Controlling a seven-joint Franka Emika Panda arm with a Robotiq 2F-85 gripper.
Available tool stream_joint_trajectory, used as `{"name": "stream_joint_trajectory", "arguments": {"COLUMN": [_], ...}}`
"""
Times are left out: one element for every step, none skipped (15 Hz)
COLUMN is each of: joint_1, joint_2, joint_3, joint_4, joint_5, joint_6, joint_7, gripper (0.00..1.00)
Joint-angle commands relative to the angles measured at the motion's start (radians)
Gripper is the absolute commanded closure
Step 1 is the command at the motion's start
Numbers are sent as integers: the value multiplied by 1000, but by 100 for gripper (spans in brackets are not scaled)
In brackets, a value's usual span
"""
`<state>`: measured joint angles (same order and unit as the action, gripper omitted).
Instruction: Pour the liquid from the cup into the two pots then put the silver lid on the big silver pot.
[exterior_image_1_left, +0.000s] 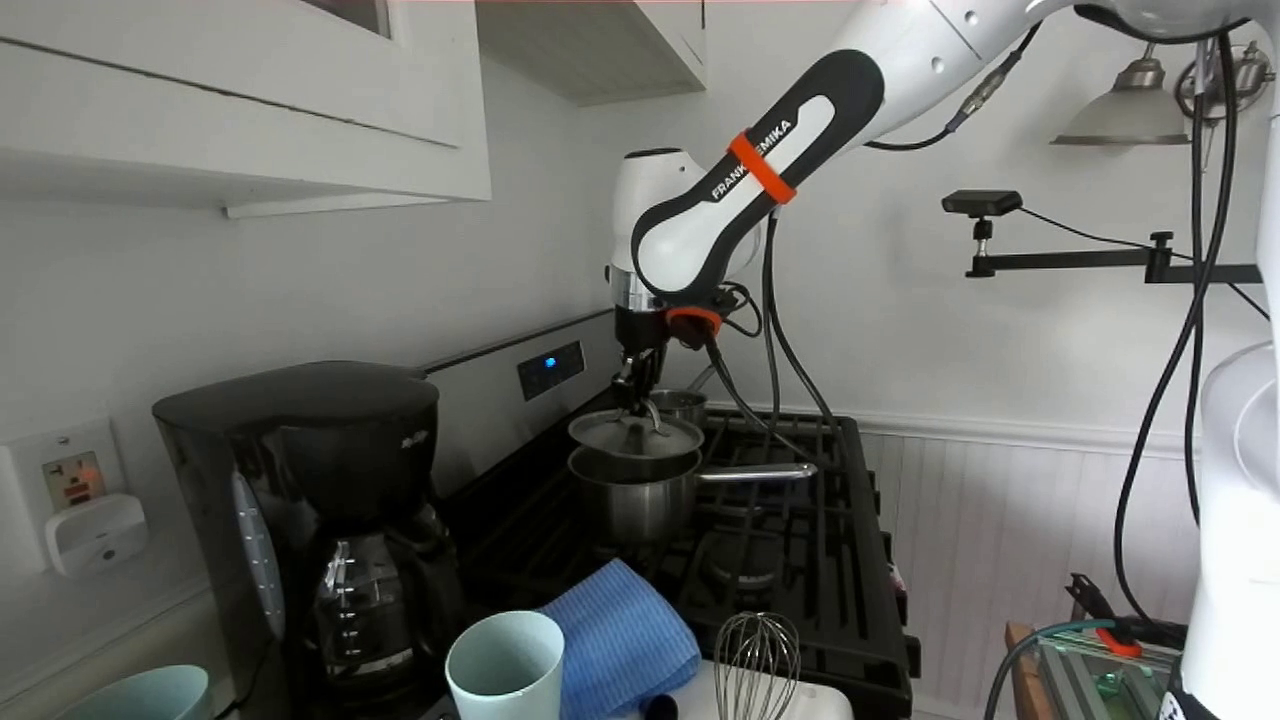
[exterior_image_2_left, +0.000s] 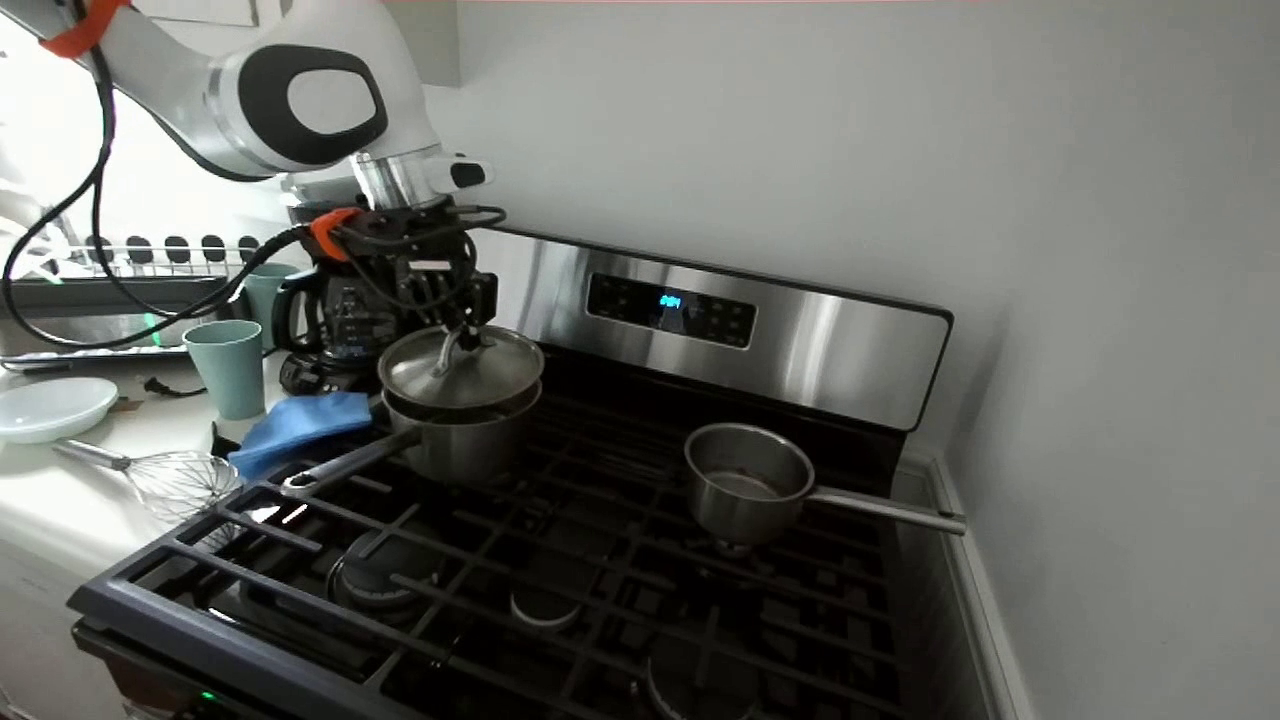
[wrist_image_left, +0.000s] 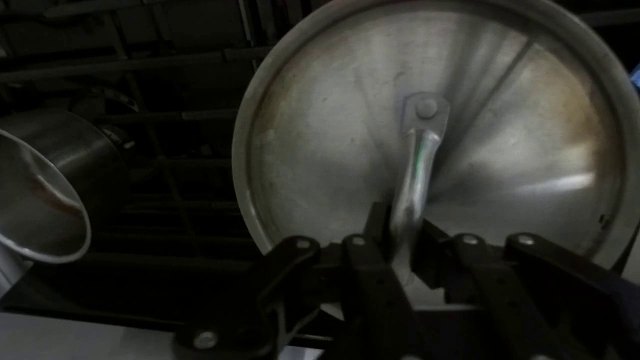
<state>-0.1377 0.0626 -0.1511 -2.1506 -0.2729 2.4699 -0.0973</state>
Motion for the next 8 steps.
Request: {"name": "stream_joint_trajectory", "arguments": {"joint_1": [0,0,0,0,0,0,0,1], "joint_2": [-14,-13,-11,-10,-9,-8,-7,-5], "joint_3": [2,1,0,0,1,1,2,2], "joint_4": [-41,-47,-53,-58,-63,-68,-73,-75], "joint_5": [-56,-72,-85,-97,-105,-112,-115,-118], "joint_6": [60,70,81,90,100,111,121,129], "joint_7": [-51,-58,-65,-68,-71,-71,-75,-78], "gripper": [98,98,98,98,98,98,98,98]}}
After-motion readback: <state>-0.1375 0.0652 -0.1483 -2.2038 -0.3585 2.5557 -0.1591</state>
